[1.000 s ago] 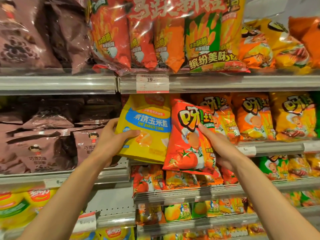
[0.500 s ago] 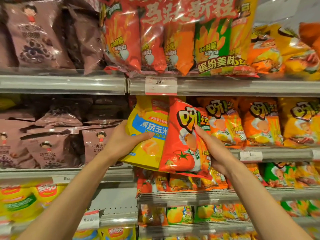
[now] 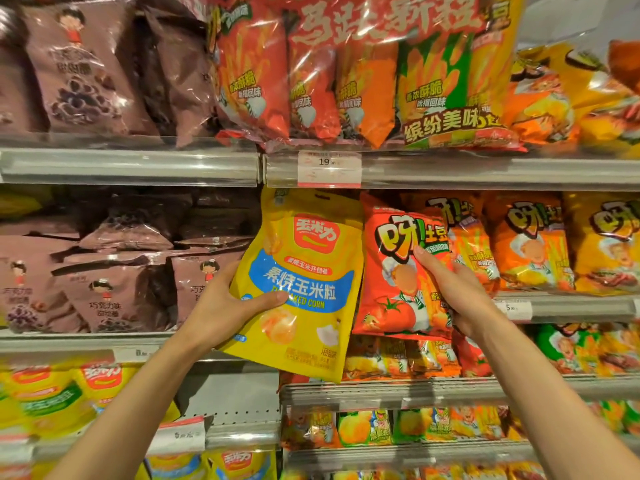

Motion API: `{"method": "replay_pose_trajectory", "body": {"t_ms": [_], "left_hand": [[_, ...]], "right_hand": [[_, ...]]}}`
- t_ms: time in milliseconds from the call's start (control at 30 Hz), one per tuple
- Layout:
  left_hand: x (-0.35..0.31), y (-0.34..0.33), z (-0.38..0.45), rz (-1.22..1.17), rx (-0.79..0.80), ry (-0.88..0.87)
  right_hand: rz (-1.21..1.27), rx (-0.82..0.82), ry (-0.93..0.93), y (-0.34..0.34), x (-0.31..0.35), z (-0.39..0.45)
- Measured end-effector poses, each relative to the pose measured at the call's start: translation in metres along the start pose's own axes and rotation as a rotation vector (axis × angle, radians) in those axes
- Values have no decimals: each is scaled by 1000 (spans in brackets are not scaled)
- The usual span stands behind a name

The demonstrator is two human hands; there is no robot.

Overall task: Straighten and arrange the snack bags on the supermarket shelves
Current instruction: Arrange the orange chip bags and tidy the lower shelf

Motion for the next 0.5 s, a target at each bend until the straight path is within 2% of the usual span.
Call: {"method": "replay_pose_trajectory", "body": {"t_ms": [133, 367, 500], "left_hand": [[8, 12, -10, -32, -37, -22], [5, 25, -15, -103, -216, -94], [3, 22, -15, -126, -248, -100]], "right_hand": [[-34, -61, 61, 0, 1, 4], [-112, -181, 160, -18, 13, 27], [-105, -222, 180, -33, 26, 47]]}}
Point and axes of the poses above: each hand's wrist, its own z-axis towards the middle knuckle, its own y-axis out of the back of the hand, x = y × z, the point moved 2 cm from there along z, towards the middle knuckle, and after that the axes turned 10 degrees about -z, right-handed, at the moved point
